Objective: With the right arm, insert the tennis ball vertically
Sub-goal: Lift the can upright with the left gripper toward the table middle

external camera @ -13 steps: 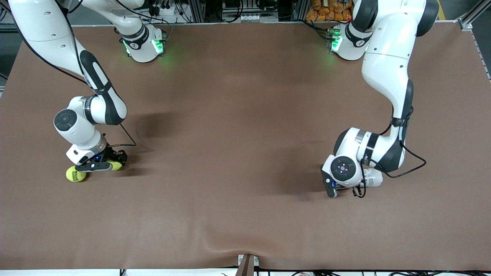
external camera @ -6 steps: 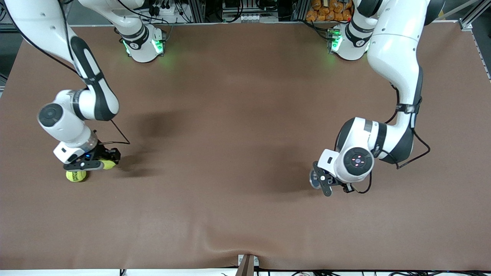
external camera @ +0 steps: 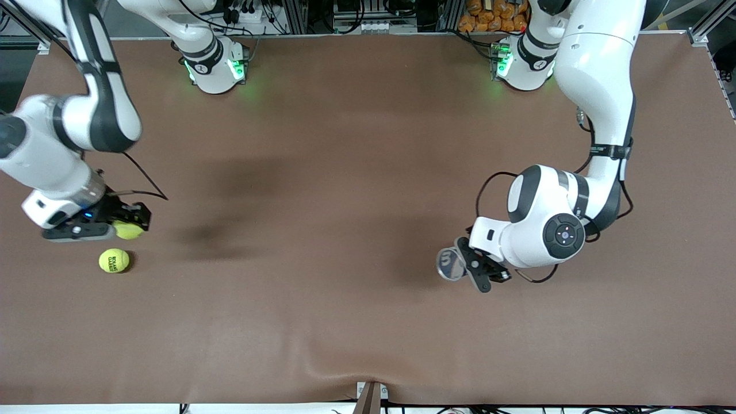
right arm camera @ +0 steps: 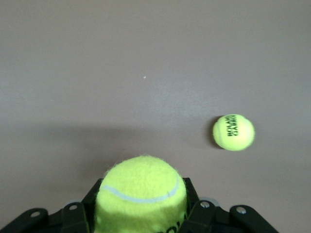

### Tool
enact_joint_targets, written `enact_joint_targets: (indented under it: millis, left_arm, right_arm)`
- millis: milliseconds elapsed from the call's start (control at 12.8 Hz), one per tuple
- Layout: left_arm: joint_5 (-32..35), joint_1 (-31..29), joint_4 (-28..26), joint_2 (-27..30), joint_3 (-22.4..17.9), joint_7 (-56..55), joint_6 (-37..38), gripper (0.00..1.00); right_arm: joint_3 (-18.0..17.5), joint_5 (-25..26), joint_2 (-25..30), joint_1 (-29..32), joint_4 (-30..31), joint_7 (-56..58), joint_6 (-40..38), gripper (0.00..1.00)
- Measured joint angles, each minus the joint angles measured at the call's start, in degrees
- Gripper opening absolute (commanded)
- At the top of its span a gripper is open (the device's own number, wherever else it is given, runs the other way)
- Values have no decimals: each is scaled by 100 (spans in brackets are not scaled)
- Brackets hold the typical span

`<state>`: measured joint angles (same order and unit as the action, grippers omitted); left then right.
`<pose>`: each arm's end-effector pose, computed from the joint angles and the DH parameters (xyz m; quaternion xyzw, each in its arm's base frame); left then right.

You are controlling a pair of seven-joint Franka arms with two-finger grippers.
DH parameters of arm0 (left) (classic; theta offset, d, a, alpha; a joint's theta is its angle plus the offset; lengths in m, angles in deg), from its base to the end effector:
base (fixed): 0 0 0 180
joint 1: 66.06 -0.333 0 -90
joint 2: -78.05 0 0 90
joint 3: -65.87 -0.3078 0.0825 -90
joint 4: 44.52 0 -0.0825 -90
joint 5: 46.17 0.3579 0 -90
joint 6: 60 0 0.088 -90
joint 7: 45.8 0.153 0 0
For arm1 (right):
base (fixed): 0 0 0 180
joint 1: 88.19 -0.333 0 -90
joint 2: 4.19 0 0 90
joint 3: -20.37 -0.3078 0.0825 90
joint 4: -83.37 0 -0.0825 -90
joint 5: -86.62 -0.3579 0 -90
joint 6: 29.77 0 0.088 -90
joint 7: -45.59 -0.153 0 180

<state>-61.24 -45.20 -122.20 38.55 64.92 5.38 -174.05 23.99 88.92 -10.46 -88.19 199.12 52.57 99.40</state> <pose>0.6450 -0.2645 0.2733 0.8389 -0.5318 0.0045 0.1161 0.5679 -0.0380 0.3695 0.9970 0.0413 0.0603 0.0254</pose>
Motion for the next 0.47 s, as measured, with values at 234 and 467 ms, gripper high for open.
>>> enact_joint_targets:
  millis: [234, 467]
  left_arm:
    - [-449, 29, -2, -1, 363, -165, -409, 69]
    - [-659, 312, -4, -1, 654, -622, -1080, 70]
  right_arm:
    - [-13, -1, 394, -3, -895, 0, -1496, 2]
    - [-15, -2, 557, -3, -1842, 0, -2947, 2]
